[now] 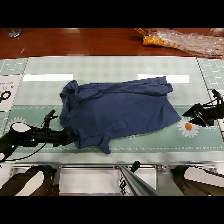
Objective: Fold the shirts.
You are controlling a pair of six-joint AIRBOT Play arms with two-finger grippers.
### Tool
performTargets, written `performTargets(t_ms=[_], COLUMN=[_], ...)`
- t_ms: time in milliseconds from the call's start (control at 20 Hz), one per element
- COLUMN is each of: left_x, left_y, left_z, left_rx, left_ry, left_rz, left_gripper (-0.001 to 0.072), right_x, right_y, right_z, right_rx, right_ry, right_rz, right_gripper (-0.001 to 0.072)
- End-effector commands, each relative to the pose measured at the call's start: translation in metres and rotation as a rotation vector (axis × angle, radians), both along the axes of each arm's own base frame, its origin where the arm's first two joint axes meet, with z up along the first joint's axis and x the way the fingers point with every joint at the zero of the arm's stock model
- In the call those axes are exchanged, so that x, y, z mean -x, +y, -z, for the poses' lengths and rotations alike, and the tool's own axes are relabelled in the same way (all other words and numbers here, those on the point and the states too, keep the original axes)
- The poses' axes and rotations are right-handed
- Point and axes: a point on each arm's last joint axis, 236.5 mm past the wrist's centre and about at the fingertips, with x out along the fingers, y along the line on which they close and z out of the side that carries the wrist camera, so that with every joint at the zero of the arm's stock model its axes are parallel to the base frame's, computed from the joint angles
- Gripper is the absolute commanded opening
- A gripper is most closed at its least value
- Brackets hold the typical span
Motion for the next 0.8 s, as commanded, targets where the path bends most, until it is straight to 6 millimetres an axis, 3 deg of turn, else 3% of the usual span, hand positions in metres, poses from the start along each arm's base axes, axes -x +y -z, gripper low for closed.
performTargets(t_ms=[0,350,450,550,600,700,750], left_x=[0.000,-0.002,-0.004,-0.008,-0.013,-0.037,-0.058], left_y=[0.000,0.001,0.002,0.004,0.005,0.008,0.010], left_z=[0.000,0.001,0.002,0.002,-0.001,-0.022,-0.044], left_rx=[-0.001,-0.005,-0.014,-0.022,-0.024,-0.031,-0.038], left_ry=[-0.001,-0.004,-0.012,-0.023,-0.037,-0.124,-0.206], left_rz=[-0.001,-0.004,-0.013,-0.020,-0.020,-0.015,-0.010], left_gripper=[0.0021,0.0021,0.0021,0.0021,0.0021,0.0020,0.0020], right_x=[-0.005,-0.029,-0.037,-0.043,-0.046,-0.061,-0.074], right_y=[0.012,0.056,0.066,0.071,0.072,0.067,0.063], right_z=[0.008,0.024,0.026,0.024,0.018,-0.010,-0.035], right_rx=[-0.031,0.065,0.085,0.092,0.087,0.116,0.148], right_ry=[-0.028,-0.055,-0.074,-0.093,-0.103,-0.187,-0.268], right_rz=[0.033,-0.073,-0.091,-0.100,-0.101,-0.127,-0.141], right_gripper=[0.0533,0.0526,0.0364,0.0110,0.0045,0.0038,0.0037])
